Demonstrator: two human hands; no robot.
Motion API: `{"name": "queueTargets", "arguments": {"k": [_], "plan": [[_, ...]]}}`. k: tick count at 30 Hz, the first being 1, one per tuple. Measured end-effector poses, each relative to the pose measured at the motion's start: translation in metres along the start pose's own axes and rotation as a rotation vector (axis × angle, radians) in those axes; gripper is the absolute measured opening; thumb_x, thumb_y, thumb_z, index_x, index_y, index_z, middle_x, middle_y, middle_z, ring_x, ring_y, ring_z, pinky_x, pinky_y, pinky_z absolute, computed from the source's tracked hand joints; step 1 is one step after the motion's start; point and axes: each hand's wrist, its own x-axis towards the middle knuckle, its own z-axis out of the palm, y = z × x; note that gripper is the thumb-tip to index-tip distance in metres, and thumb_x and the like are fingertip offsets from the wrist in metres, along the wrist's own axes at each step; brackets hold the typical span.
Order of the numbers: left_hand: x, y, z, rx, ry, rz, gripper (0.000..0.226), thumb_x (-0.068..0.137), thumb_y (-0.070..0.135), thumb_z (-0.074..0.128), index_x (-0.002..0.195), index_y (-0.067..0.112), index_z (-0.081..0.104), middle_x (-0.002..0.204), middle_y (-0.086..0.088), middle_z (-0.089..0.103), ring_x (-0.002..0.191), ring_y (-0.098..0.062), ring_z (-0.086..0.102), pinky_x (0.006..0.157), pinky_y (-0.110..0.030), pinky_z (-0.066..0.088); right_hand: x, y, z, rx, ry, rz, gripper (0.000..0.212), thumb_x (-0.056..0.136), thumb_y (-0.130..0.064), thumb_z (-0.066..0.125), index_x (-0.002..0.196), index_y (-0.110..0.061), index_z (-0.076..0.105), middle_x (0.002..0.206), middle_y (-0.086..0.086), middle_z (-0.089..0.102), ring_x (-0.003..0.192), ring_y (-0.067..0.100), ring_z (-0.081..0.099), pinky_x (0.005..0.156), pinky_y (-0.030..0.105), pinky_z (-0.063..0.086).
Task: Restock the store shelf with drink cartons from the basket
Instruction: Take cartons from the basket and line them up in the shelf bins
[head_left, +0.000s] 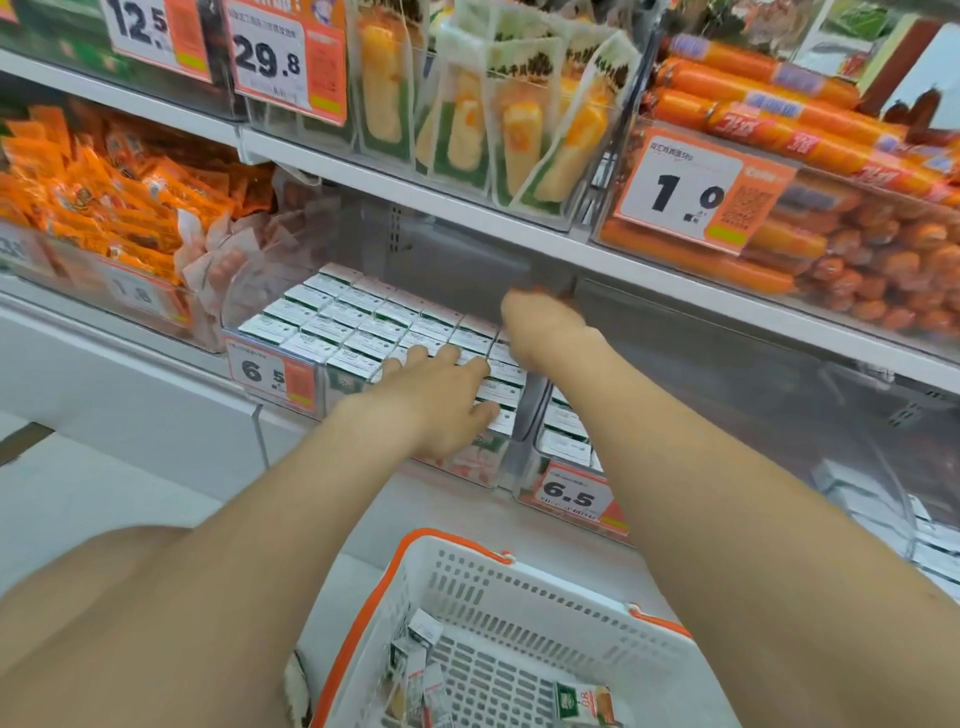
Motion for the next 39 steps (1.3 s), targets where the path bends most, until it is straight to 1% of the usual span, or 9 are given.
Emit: {"name": "queueTargets", "arguments": {"k": [4, 9, 12, 16, 19, 23, 29, 33, 39], "plan": [[-0.009, 0.004, -0.002, -0.002, 0.027, -0.018, 0.048, 0.107, 0.049, 0.039, 0.148, 0.025, 0.044, 0.148, -0.008, 0.045, 0.138, -0.037, 0.039, 0.112, -0.057, 0.034, -0.013, -0.002, 0.001, -0.062, -0.079, -0.063, 0.009, 0.096, -0.011, 0.049, 0.105, -0.013, 0.051, 0.107, 0.009, 0.062, 0.099, 0.031, 0.056, 0.110, 0.048, 0.036], [-0.038, 0.026, -0.002, -0.015, 0.289, -0.030, 0.029, 0.102, 0.026, 0.047, 0.129, 0.020, 0.056, 0.126, -0.008, 0.051, 0.119, -0.033, 0.048, 0.097, -0.048, 0.044, -0.076, 0.009, 0.039, 0.185, 0.292, -0.237, 0.018, 0.092, -0.020, 0.042, 0.084, -0.013, 0.057, 0.088, 0.009, 0.062, 0.098, 0.037, 0.059, 0.111, 0.051, 0.036], [-0.069, 0.053, 0.000, 0.094, 0.430, -0.062, 0.022, 0.100, 0.028, 0.052, 0.119, 0.020, 0.059, 0.118, -0.007, 0.057, 0.113, -0.031, 0.053, 0.084, -0.041, 0.043, -0.125, 0.022, 0.083, 0.327, 0.471, -0.391, 0.041, 0.092, -0.020, 0.037, 0.111, -0.004, 0.069, 0.123, 0.015, 0.064, 0.134, 0.040, 0.049, 0.117, 0.051, 0.035], [-0.096, 0.081, 0.030, 0.082, 0.171, -0.048, 0.013, 0.096, 0.033, 0.059, 0.106, 0.025, 0.058, 0.109, -0.006, 0.065, 0.102, -0.033, 0.066, 0.069, -0.035, 0.042, -0.180, 0.038, 0.120, 0.338, 0.681, -0.451, 0.023, 0.082, -0.005, 0.055, 0.101, -0.003, 0.068, 0.112, 0.017, 0.064, 0.100, 0.038, 0.058, 0.082, 0.048, 0.045], [-0.094, 0.090, 0.068, 0.130, -0.262, 0.050, 0.030, 0.095, 0.040, 0.064, 0.119, 0.022, 0.061, 0.120, -0.006, 0.063, 0.111, -0.031, 0.064, 0.080, -0.037, 0.051, -0.212, 0.050, 0.152, 0.353, 0.431, -0.434, 0.017, 0.084, -0.016, 0.052, 0.095, -0.012, 0.065, 0.088, 0.007, 0.065, 0.081, 0.033, 0.059, 0.068, 0.042, 0.047], [-0.069, 0.096, 0.137, 0.250, -0.652, 0.197, 0.023, 0.102, 0.034, 0.061, 0.116, 0.015, 0.060, 0.110, -0.006, 0.057, 0.092, -0.029, 0.056, 0.072, -0.035, 0.043, -0.228, 0.078, 0.207, 0.301, -0.159, -0.233, 0.025, 0.097, -0.025, 0.048, 0.112, -0.023, 0.068, 0.099, 0.004, 0.072, 0.092, 0.029, 0.064, 0.074, 0.039, 0.055], [-0.038, 0.097, 0.214, 0.284, -0.670, 0.291, 0.044, 0.102, 0.000, 0.052, 0.142, 0.017, 0.053, 0.138, -0.009, 0.055, 0.112, -0.032, 0.063, 0.087, -0.042, 0.054, -0.226, 0.118, 0.303, 0.380, -0.425, 0.011, 0.027, 0.100, -0.016, 0.048, 0.115, -0.016, 0.070, 0.110, 0.013, 0.071, 0.092, 0.031, 0.065, 0.083, 0.045, 0.059], [-0.026, 0.081, 0.266, 0.316, -0.679, 0.273, 0.029, 0.097, -0.004, 0.053, 0.116, 0.017, 0.060, 0.121, -0.007, 0.062, 0.092, -0.026, 0.060, 0.080, -0.038, 0.052, -0.229, 0.126, 0.359, 0.372, -0.555, 0.052, 0.026, 0.102, -0.013, 0.049, 0.122, -0.010, 0.065, 0.115, 0.016, 0.069, 0.100, 0.035, 0.067, 0.088, 0.048, 0.058], [-0.026, 0.057, 0.337, 0.335, -0.754, 0.208, 0.031, 0.100, 0.001, 0.056, 0.130, 0.010, 0.056, 0.129, -0.009, 0.059, 0.098, -0.027, 0.060, 0.087, -0.041, 0.054, -0.232, 0.135, 0.428, 0.458, -0.650, 0.158, 0.048, 0.104, -0.013, 0.051, 0.151, -0.018, 0.045, 0.148, 0.012, 0.052, 0.125, 0.034, 0.058, 0.106, 0.045, 0.050]]}}
